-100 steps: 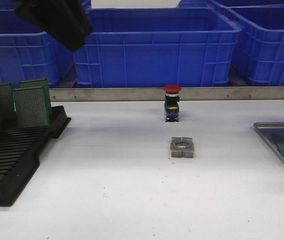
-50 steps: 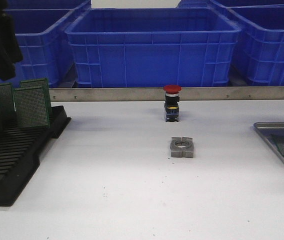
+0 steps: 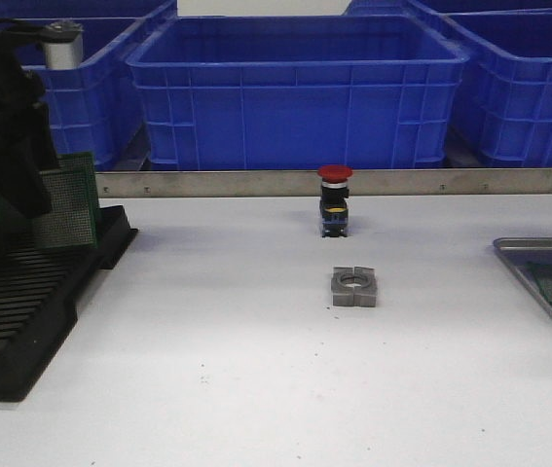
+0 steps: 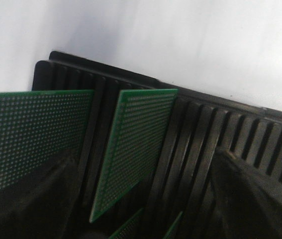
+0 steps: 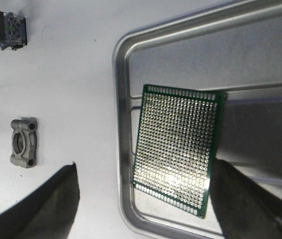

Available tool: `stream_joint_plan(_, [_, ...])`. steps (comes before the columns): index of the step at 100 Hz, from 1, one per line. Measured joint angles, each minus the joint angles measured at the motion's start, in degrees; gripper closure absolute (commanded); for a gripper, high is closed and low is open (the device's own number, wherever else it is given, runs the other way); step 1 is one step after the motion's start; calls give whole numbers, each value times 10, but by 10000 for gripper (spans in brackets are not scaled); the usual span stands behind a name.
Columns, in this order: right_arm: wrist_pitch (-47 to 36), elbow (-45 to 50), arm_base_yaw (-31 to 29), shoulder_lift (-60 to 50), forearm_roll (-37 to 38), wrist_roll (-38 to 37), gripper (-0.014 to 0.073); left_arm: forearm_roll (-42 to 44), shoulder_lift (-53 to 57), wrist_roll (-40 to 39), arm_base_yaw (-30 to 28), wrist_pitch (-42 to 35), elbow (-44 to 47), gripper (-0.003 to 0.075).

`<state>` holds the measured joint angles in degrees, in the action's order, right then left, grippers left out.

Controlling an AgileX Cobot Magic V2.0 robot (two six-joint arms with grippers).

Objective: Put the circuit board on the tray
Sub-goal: 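Lower the left gripper onto a second green board in the rack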

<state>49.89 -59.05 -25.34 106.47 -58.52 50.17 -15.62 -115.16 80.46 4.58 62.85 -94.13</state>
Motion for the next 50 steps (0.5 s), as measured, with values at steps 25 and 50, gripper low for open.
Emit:
stream_joint_plan(25, [6, 0, 0, 0, 0, 0, 31, 1, -14, 0, 0, -8, 0, 447])
stream_joint_plan(50, [8, 0, 0, 0, 0, 0, 31, 5, -14, 2, 0, 14, -1, 738])
